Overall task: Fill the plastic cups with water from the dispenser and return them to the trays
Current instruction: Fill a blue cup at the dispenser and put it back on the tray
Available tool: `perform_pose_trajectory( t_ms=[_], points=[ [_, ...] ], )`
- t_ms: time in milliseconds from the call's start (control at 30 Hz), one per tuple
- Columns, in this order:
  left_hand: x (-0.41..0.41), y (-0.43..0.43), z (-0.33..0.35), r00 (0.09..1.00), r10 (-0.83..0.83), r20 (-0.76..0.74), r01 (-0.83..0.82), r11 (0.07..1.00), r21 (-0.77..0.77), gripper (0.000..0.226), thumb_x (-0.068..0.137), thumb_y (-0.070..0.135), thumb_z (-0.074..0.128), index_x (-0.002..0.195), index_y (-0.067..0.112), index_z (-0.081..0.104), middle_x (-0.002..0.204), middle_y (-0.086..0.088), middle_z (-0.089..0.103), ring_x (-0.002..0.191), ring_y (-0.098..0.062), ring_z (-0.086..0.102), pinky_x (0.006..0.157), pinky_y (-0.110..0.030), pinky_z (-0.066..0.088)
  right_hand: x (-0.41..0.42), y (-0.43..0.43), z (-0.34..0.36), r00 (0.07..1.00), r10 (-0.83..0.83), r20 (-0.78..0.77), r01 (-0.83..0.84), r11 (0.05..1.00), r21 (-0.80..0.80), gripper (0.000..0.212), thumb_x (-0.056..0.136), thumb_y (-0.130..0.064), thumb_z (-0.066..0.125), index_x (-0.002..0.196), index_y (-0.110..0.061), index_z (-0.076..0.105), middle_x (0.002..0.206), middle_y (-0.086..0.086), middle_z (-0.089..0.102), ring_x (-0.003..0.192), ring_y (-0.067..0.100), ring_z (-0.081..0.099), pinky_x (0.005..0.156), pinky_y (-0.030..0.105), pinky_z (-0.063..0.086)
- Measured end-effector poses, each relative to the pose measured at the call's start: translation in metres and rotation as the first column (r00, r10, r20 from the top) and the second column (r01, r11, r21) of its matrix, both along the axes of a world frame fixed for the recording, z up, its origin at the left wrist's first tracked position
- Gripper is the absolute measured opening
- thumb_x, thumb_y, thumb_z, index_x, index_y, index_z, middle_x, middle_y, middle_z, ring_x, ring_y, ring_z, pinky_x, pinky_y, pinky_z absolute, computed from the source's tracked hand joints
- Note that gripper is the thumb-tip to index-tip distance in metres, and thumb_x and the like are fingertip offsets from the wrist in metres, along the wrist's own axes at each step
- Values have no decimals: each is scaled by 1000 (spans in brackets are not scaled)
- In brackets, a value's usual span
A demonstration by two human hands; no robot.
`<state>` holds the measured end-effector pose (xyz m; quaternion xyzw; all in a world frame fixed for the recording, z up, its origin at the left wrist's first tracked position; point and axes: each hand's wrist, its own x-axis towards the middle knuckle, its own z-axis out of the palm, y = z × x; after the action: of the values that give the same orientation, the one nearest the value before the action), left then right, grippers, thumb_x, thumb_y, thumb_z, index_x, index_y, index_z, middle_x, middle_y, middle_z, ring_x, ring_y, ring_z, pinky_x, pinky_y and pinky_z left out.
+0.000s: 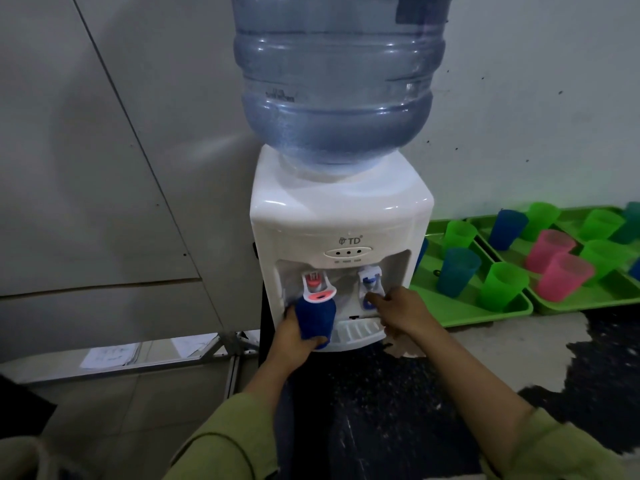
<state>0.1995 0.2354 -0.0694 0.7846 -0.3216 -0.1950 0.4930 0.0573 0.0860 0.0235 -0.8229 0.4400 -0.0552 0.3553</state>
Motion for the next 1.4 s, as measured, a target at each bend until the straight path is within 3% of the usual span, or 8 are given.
perform_pose_trajectory(
  t_ms=[100,233,367,700,1167,1400],
  points=[
    [1,0,-1,1000,-1,14,1,1000,16,85,64,8,83,135,7,36,132,-8,51,120,-23,50,99,-25,36,-10,-13,-8,998,-53,37,59,978,-200,48,89,-40,57,94,8,60,94,26,65,88,37,63,64,31,36],
    [1,0,-2,1000,5,17,-6,1000,18,85,64,8,82,135,6,37,131,-7,52,120,-21,50,97,-22,35,-9,-20,-2,971,-97,219,134,978,-162,47,88,-32,60,102,11,46,96,29,61,89,42,61,68,41,43],
    [1,0,-1,1000,2,25,-2,1000,17,84,65,8,82,135,5,37,132,-7,52,120,-21,49,98,-23,35,-4,-26,0,958,-176,227,207,971,-120,44,88,-29,61,106,5,39,106,28,59,94,42,58,70,40,40],
    [2,1,-3,1000,-7,27,7,1000,14,82,66,8,82,134,4,37,132,-11,52,121,-25,50,104,-37,40,-2,-29,-10,964,-164,212,200,966,-165,31,93,-23,52,103,3,39,102,27,60,90,42,58,64,38,36],
    [2,-1,-6,1000,2,25,-3,1000,29,82,65,11,82,133,7,37,132,-9,52,121,-25,50,101,-31,39,-4,-28,-10,959,-188,210,220,965,-140,33,93,-27,52,104,1,38,99,23,60,88,39,58,65,39,39],
    [2,-2,-7,1000,16,23,-17,999,47,84,64,12,83,134,8,37,129,-8,53,119,-23,51,95,-25,37,-8,-21,-15,949,-187,253,216,972,-91,25,90,-16,55,98,-3,36,104,27,59,91,40,57,65,37,38]
  ],
)
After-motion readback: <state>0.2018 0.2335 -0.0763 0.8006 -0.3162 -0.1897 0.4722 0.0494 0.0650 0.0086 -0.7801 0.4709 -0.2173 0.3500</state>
